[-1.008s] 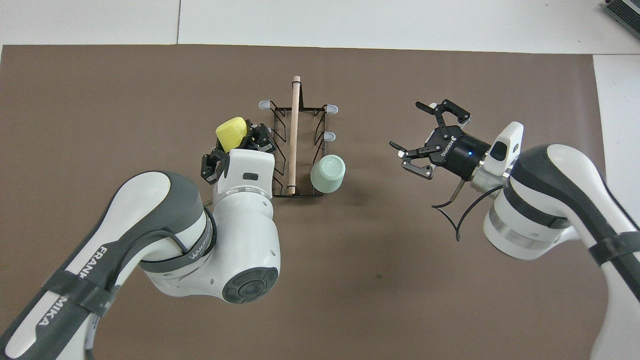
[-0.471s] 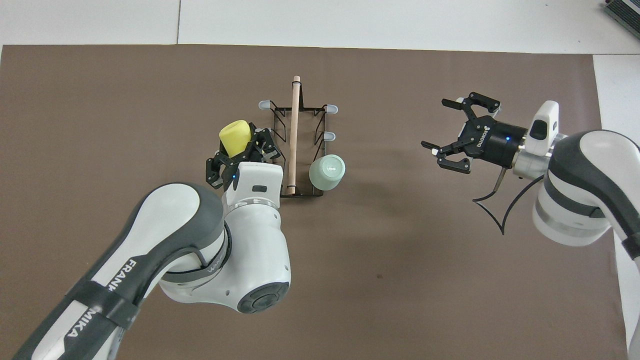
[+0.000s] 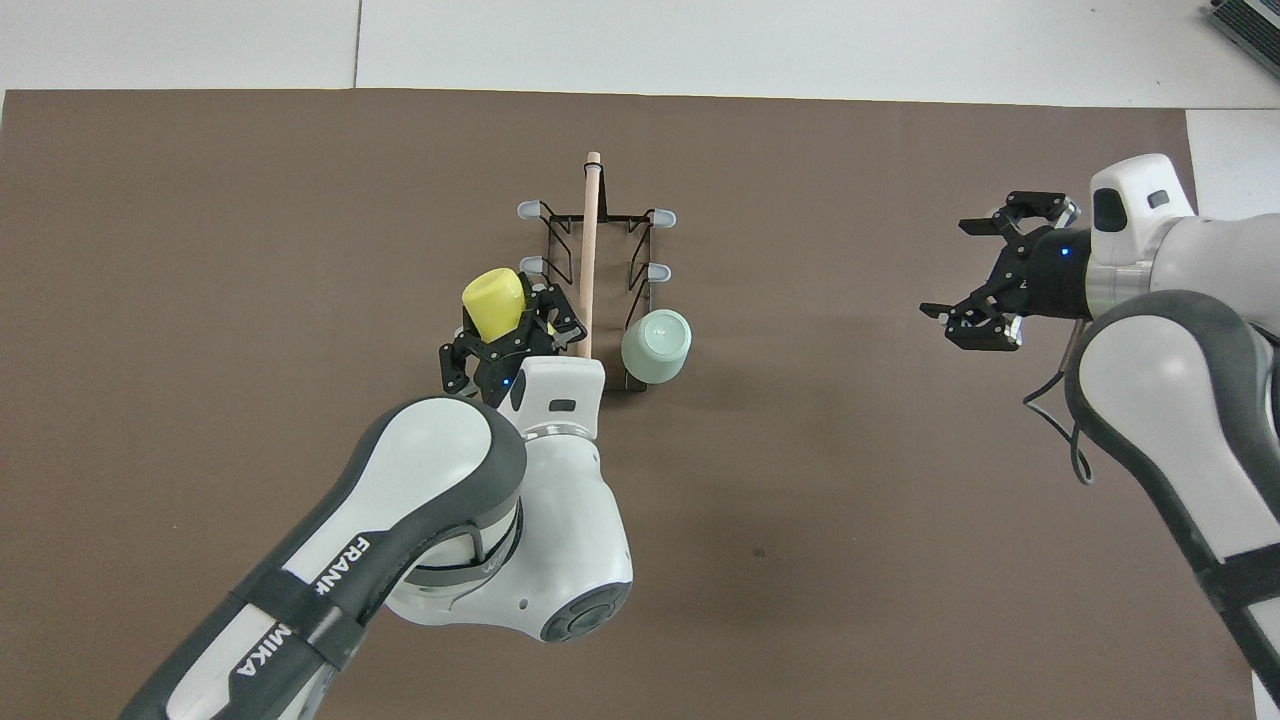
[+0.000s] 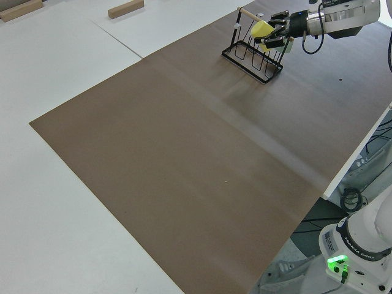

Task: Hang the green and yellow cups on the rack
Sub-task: 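Hang the yellow cup on a rack peg with the left gripper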

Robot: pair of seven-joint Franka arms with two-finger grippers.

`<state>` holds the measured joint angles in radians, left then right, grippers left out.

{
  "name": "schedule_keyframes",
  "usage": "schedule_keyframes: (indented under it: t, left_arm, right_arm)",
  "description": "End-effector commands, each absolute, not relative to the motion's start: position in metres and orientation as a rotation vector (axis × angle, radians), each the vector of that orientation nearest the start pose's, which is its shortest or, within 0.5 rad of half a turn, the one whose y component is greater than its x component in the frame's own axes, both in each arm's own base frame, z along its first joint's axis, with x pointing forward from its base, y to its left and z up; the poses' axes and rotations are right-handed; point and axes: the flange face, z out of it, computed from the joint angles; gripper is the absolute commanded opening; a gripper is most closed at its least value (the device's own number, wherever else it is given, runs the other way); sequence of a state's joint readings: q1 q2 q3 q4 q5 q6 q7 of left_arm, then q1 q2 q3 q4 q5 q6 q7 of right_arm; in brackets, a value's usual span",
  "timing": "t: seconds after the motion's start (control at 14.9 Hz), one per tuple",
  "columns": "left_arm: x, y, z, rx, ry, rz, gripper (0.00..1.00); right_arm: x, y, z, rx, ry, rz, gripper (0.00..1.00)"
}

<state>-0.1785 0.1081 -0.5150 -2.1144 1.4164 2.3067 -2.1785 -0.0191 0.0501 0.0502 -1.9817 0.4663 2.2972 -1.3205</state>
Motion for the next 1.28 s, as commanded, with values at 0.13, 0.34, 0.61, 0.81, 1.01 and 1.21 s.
schedule_keyframes:
  t: [0.13, 0.34, 0.61, 0.81, 1.01, 1.21]
  left_arm:
    - [0.446, -0.357, 0.388, -2.601, -0.663, -1.537, 0.98]
    - [0.448, -0.357, 0.39, -2.595, -0.669, -1.541, 1.0]
    - [0.465, -0.348, 0.415, -2.582, -0.676, -1.565, 1.0]
    - [0.485, -0.337, 0.433, -2.594, -0.586, -1.501, 1.0]
    - [0.509, -0.317, 0.453, -2.663, -0.463, -1.344, 1.0]
    - [0.527, -0.294, 0.466, -2.717, -0.311, -1.175, 1.0]
  right_arm:
    - [0.585, 0.035, 0.482, -2.816, -1.394, -0.468, 1.0]
    - [0.583, 0.051, 0.482, -3.001, -1.132, -0.421, 1.0]
    - [0.584, 0.051, 0.521, -3.137, -0.713, -0.342, 1.0]
    - [0.58, 0.052, 0.566, -3.204, -0.361, -0.238, 1.0]
    - [0.57, 0.05, 0.602, -3.192, -0.167, -0.14, 1.0]
    - [0.558, 0.042, 0.633, -3.107, 0.026, 0.013, 1.0]
